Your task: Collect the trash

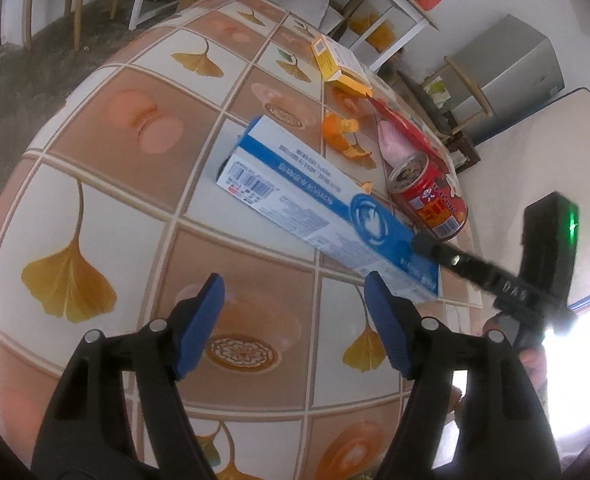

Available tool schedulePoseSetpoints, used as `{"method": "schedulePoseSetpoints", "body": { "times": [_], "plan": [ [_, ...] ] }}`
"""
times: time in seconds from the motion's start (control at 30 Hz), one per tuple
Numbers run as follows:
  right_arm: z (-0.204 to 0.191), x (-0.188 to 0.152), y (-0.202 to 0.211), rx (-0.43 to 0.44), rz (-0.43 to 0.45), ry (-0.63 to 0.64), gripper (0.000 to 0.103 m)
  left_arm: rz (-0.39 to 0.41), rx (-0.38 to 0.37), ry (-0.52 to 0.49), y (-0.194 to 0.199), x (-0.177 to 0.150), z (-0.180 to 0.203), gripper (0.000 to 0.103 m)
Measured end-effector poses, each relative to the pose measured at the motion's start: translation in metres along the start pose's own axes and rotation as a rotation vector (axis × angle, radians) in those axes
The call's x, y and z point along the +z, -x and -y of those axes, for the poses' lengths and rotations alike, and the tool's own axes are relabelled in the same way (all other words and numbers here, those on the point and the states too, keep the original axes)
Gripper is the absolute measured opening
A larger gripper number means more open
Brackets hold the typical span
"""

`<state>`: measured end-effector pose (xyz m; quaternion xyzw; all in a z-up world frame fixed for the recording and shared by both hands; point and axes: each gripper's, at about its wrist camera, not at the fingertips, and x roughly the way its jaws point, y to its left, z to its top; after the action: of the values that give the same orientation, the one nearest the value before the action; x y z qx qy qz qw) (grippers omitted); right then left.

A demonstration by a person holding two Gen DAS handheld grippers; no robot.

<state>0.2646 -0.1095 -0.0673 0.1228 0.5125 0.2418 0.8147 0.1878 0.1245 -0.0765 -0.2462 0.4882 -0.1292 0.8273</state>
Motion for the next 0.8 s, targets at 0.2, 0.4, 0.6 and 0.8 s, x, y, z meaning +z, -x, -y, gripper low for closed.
{"method": "schedulePoseSetpoints", "body": {
  "times": [0.2,0.4,0.6,0.8],
  "plan": [
    [-0.021,-0.022,-0.002,0.105,-0.089,0.039,0.047,0.001,-0.035,0.023,0.008,0.003,-0.006,0.07],
    [-0.052,-0.061,-0.012,0.283,-0.187,0.027,0.047,-0.011,0.03,0.012,0.007,0.008,-0.004,0.076],
    [-0.071,-0.08,-0.008,0.334,-0.209,0.094,0.047,-0.029,0.147,-0.045,0.0,0.007,0.002,0.076],
    [-0.037,-0.047,0.047,0.139,-0.013,0.141,0.058,-0.055,0.154,-0.082,-0.005,0.003,0.011,0.076]
  ]
}}
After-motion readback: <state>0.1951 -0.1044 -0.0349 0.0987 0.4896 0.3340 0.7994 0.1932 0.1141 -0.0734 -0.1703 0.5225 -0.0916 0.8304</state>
